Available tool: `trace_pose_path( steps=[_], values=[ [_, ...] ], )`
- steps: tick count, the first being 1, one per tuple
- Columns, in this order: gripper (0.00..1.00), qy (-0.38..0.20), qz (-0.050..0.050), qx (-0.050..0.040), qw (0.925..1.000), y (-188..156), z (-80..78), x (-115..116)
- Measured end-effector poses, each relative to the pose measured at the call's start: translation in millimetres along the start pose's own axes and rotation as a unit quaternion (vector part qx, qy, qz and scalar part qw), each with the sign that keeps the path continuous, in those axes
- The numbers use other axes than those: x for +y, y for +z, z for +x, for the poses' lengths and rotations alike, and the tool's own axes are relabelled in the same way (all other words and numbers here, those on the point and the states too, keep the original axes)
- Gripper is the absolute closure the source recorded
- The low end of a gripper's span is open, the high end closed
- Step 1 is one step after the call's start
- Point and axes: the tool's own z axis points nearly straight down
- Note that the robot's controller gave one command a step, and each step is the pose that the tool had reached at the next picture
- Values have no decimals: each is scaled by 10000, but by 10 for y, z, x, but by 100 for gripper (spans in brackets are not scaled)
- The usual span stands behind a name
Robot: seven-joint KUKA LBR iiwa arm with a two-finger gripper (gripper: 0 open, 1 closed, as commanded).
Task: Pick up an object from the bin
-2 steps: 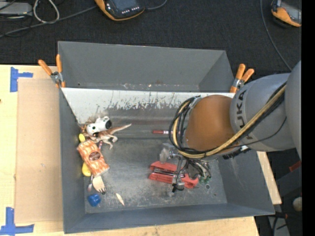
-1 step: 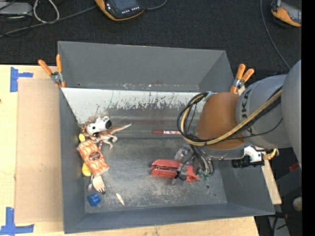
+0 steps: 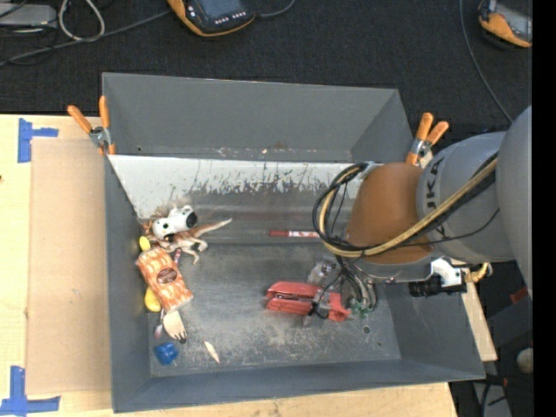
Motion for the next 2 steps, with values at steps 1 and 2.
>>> trace_pose_path(
  steps=[1,2],
  values=[
    [100,-91,6,36,10000,-679,19,75],
    [100,-259,8,51,9997,-1582,-55,-27]
  ],
)
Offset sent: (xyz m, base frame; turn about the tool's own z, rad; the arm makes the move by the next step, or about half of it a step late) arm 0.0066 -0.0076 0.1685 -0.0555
